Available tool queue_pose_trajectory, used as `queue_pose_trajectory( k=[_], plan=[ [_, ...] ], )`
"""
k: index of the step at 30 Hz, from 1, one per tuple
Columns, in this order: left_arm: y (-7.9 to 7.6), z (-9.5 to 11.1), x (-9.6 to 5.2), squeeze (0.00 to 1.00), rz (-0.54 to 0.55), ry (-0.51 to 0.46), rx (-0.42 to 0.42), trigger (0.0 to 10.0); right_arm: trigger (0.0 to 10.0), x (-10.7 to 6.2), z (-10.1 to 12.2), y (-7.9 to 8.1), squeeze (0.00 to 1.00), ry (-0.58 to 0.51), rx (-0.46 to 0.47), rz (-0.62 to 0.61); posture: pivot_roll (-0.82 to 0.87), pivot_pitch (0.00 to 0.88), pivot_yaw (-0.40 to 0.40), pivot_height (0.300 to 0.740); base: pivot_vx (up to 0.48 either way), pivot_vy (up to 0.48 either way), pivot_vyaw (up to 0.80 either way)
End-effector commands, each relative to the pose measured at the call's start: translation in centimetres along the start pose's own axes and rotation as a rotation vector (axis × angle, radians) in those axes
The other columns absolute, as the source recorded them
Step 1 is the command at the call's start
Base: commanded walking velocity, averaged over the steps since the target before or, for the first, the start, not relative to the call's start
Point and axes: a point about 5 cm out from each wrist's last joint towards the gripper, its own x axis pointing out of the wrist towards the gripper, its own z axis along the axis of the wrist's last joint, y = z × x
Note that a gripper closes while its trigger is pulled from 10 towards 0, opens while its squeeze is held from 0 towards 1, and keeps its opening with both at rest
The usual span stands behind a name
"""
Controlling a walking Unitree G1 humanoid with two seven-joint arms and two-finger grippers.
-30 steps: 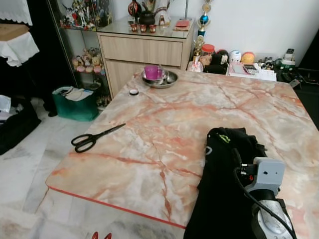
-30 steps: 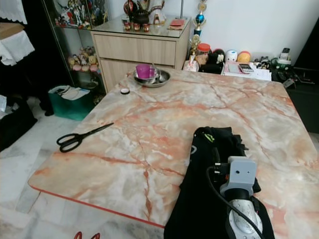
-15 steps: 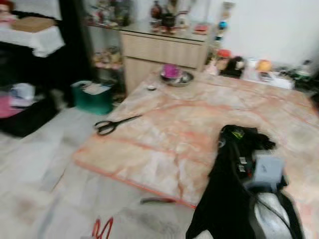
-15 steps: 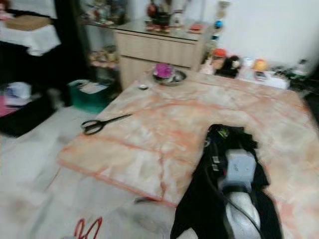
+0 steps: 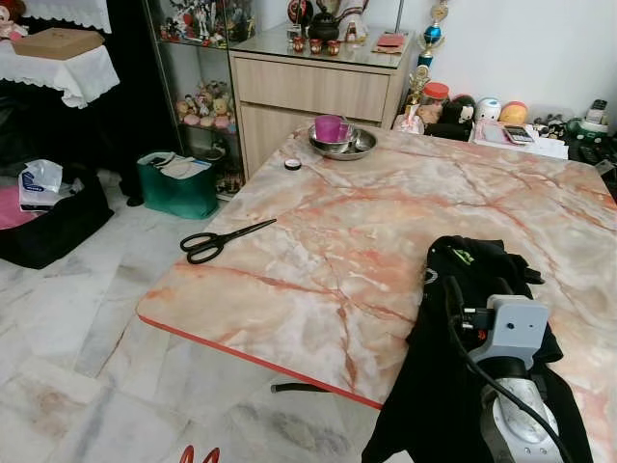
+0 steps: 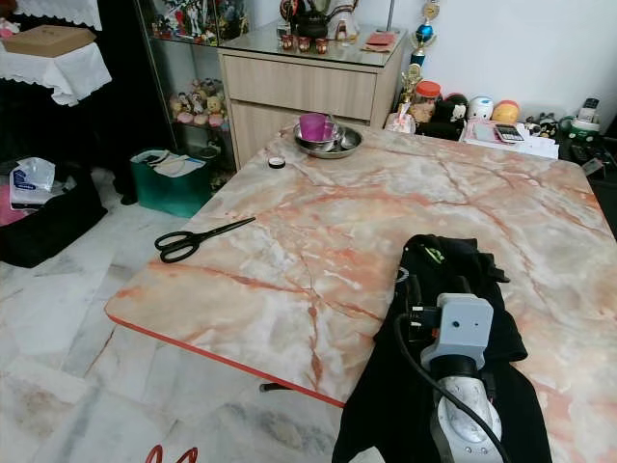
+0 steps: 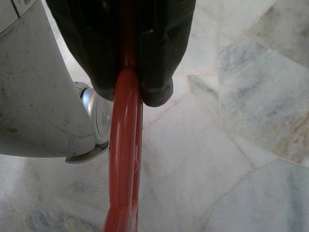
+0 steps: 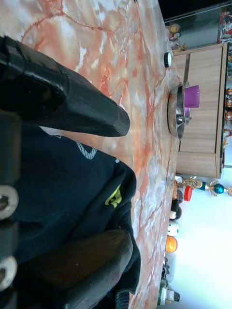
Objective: Hang hanger
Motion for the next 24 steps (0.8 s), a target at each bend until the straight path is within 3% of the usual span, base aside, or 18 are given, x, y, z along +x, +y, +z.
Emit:
queue_pose_trajectory(
  k=[1, 24],
  plan=[
    [-0.46, -0.66, -0.08, 0.0, -0.017, 0.019, 0.0, 10.0, 10.0, 0.01, -0.17, -0.05, 0.0, 0.003, 0.001, -0.005, 0.13, 0.055, -0.046, 0.74, 0.0, 0.0, 0.0],
    [-0.44, -0.81, -0.12, 0.0, -0.016, 0.018, -0.017, 10.0, 10.0, 0.15, -0.15, 0.01, 0.0, 0.003, 0.006, -0.009, 0.13, 0.055, -0.049, 0.74, 0.0, 0.0, 0.0]
  ],
)
